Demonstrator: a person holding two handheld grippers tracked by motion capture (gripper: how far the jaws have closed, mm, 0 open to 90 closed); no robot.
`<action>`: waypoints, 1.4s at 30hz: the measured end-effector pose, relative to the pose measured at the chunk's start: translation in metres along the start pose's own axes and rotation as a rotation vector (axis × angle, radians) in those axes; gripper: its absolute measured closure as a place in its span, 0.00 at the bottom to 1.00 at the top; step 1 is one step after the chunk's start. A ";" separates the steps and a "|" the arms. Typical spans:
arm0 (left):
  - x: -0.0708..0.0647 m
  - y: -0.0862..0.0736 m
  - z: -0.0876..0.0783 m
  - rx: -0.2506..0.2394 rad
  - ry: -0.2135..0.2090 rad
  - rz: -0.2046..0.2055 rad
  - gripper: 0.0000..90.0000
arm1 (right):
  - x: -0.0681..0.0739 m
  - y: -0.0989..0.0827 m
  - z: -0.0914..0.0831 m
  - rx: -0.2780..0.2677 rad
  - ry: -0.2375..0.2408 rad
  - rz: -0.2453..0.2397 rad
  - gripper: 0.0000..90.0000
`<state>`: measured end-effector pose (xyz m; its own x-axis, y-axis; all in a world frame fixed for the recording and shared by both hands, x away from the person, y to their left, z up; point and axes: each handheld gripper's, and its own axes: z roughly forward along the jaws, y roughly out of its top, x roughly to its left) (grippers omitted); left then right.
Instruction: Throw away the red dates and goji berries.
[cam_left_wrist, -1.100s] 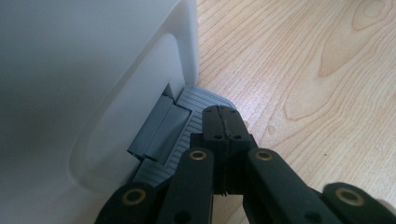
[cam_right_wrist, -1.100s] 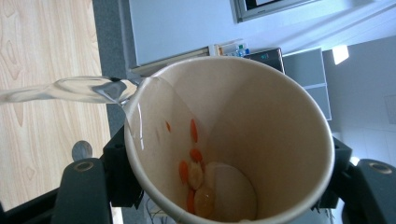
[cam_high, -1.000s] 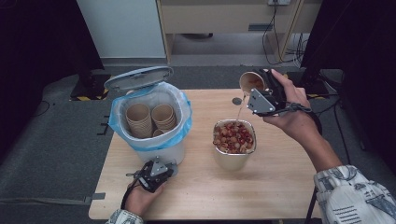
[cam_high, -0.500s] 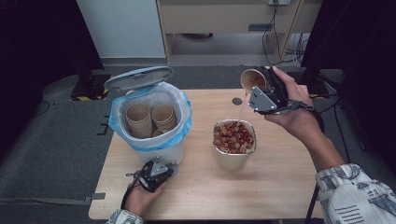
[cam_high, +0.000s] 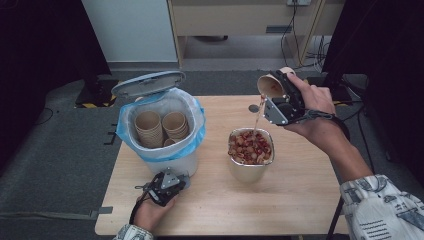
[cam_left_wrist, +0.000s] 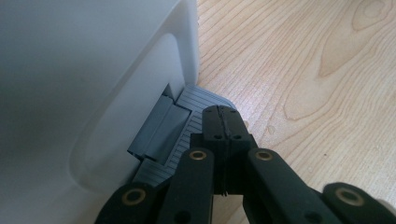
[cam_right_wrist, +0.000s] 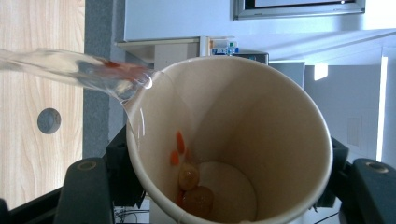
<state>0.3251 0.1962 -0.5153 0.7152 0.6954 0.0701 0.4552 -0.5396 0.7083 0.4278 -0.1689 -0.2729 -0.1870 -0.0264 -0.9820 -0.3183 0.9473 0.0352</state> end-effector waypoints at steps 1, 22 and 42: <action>0.000 0.000 0.000 0.000 0.000 0.000 1.00 | 0.001 0.000 0.000 0.005 -0.002 -0.008 0.35; 0.000 0.000 0.000 0.001 0.000 0.001 1.00 | 0.011 0.011 -0.002 0.053 -0.051 -0.254 0.36; 0.001 0.000 0.000 0.000 -0.004 -0.002 1.00 | 0.029 0.025 0.001 0.023 -0.026 -0.325 0.36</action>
<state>0.3255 0.1967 -0.5153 0.7160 0.6950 0.0661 0.4569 -0.5381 0.7083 0.4159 -0.1454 -0.3004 -0.0551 -0.3205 -0.9457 -0.3366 0.8976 -0.2846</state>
